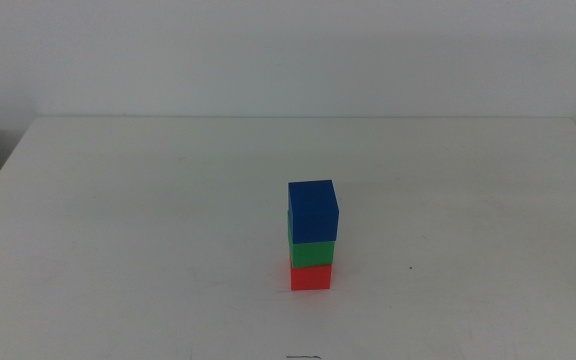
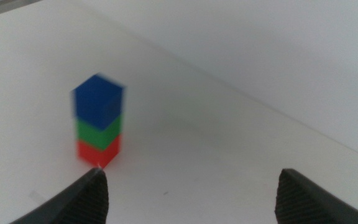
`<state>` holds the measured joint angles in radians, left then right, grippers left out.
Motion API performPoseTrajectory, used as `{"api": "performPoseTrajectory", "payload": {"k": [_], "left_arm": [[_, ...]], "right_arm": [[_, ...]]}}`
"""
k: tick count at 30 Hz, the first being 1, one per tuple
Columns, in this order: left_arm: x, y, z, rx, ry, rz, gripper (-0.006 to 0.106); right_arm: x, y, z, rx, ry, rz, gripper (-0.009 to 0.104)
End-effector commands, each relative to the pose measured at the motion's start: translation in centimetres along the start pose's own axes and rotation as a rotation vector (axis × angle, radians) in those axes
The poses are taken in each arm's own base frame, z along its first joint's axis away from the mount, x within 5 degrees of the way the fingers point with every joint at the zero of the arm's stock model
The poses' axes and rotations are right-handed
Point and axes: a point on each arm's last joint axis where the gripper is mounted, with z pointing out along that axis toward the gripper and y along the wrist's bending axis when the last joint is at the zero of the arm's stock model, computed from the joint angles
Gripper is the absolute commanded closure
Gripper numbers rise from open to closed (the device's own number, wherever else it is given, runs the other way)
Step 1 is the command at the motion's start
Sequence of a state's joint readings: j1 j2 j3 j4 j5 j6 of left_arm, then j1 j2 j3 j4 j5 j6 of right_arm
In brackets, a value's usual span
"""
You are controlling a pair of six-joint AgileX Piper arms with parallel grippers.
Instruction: Stack red cubes first, then green, then blue cubes in a specific spot.
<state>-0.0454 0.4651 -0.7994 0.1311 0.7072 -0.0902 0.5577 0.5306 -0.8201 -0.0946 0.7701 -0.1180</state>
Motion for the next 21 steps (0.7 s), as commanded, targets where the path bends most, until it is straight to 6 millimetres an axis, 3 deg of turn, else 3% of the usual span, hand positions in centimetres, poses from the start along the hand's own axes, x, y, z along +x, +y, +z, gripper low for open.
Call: {"api": "performPoseTrajectory", "payload": {"k": [1, 4, 14, 21], "left_arm": [[0.6, -0.1, -0.8, 0.022, -0.167, -0.015, 0.007], [3.1, -0.2, -1.2, 0.028, -0.219, -0.015, 0.007], [10.1, -0.6, -0.9, 0.067, -0.367, -0.057, 0.007], [12.6, -0.8, 0.2, 0.078, -0.394, -0.067, 0.007]], "right_arm": [[-1.1, -0.9, -0.5, 0.096, -0.12, 0.022, 0.001], [0.3, -1.0, -0.6, 0.156, -0.168, 0.115, 0.001], [9.1, 0.9, -2.0, 0.351, -0.213, 0.182, 0.001], [13.7, 1.8, 0.2, 0.35, -0.186, 0.183, 0.001]]}}
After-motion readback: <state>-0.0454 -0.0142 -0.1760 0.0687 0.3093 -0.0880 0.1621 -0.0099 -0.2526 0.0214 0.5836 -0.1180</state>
